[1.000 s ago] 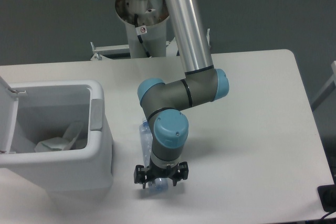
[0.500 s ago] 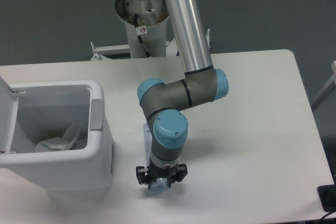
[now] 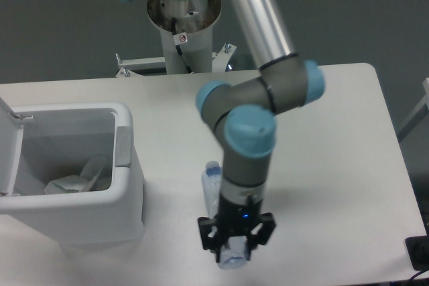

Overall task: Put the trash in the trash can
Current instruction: 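Lift the bottle and carry it over the trash bin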

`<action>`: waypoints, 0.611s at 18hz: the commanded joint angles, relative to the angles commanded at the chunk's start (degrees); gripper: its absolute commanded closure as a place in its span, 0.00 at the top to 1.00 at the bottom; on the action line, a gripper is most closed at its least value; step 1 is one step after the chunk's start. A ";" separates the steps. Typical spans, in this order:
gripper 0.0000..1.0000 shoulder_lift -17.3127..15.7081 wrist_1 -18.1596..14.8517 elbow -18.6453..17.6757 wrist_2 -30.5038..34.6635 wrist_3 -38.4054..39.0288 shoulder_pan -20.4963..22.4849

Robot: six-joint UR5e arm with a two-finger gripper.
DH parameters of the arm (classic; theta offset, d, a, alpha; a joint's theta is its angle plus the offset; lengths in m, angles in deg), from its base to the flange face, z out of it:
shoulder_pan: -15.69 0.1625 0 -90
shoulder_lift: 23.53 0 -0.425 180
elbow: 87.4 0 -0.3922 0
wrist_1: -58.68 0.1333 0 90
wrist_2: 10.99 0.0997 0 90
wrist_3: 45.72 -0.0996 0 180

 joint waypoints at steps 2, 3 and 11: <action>0.55 -1.58 4.05 0.36 -2.90 3.25 0.53; 0.55 -2.98 4.76 1.66 -5.00 5.62 0.36; 0.54 -9.84 4.86 4.76 -8.28 8.45 -6.84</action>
